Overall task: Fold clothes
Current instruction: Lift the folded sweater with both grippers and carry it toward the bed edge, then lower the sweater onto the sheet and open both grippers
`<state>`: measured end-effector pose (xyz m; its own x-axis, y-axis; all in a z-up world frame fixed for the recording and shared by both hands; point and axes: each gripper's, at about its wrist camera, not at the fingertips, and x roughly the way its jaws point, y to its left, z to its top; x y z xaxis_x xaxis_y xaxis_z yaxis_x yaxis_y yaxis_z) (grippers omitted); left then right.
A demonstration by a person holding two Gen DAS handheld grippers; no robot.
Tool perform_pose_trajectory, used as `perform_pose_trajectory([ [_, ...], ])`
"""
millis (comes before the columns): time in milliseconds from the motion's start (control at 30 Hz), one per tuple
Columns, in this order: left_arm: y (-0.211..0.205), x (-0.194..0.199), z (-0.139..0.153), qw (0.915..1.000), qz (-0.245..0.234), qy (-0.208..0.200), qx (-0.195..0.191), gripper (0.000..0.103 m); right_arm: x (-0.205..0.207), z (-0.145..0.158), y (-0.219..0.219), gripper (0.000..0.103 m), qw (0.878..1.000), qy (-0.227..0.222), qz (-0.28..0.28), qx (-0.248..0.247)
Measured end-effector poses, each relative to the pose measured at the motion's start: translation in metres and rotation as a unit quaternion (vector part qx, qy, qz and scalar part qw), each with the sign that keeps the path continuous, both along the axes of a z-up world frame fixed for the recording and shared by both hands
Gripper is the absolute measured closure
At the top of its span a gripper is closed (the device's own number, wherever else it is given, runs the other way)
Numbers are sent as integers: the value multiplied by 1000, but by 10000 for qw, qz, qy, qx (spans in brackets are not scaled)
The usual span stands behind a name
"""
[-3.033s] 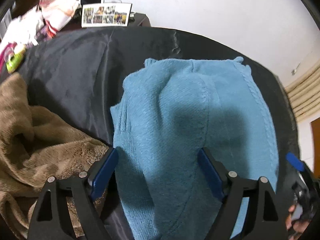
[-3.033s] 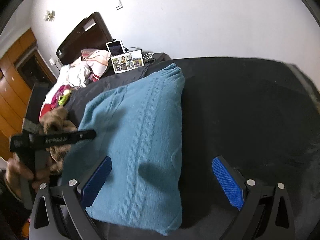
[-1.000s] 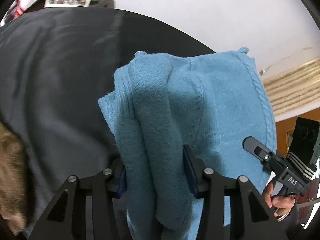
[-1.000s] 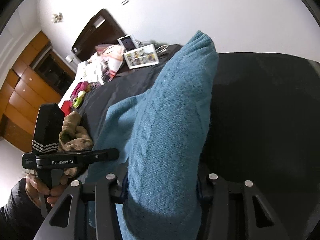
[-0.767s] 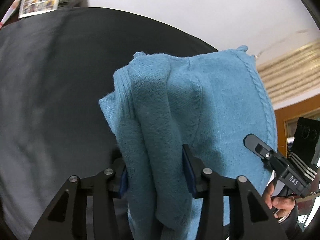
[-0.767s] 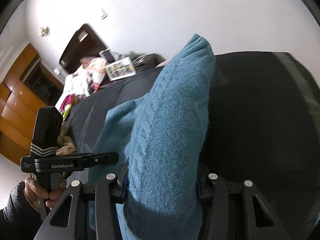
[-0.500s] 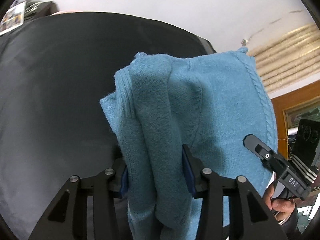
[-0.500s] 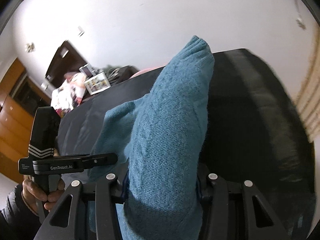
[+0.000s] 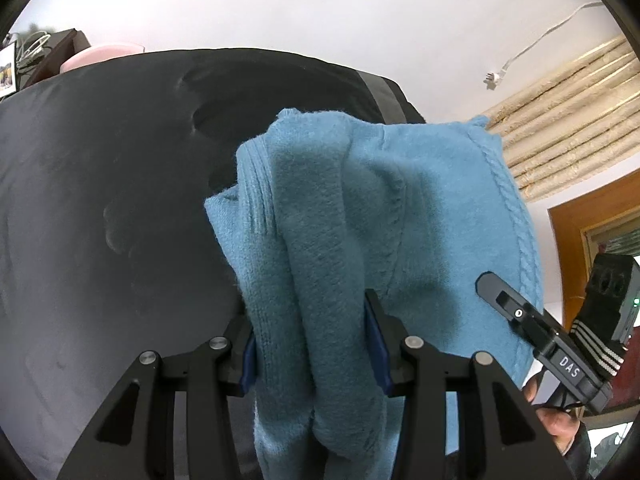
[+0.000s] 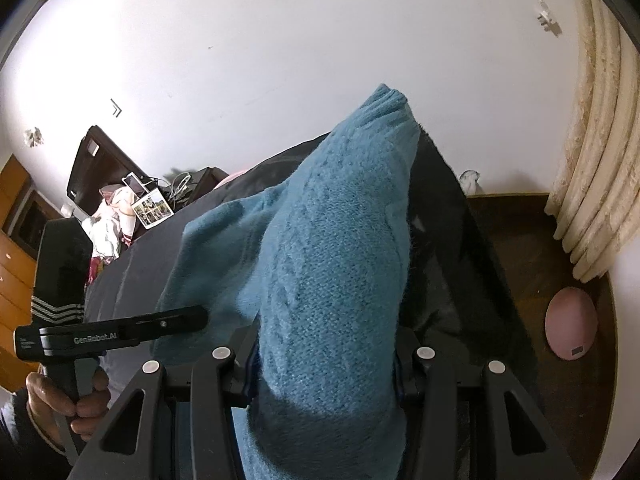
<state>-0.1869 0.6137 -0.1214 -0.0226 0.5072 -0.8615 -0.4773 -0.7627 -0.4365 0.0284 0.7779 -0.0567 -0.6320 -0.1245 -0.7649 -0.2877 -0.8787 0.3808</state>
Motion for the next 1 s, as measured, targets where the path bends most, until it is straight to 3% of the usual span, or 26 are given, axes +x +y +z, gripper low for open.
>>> perform_pose_trajectory([
  [133, -18, 0, -5, 9999, 97, 66, -68, 51, -11, -5, 12, 54, 10000, -33, 65, 65],
  [233, -18, -2, -9, 9997, 224, 45, -107, 42, -16, -13, 17, 53, 9998, -133, 145, 65],
  [367, -20, 0, -6, 9991, 285, 136, -273, 37, -9, -15, 20, 42, 9996, -177, 209, 47],
  [633, -24, 19, 28, 9935, 231, 867, -708, 36, 48, 22, 22, 30, 9959, 86, 126, 896],
  [800, -32, 47, 50, 9920, -66, 1112, -586, 36, 78, 35, 13, 26, 9937, 53, 80, 1113],
  [1000, -31, 83, 41, 9892, -586, 1118, -749, 36, 89, 23, -14, 26, 9883, -169, 177, 1508],
])
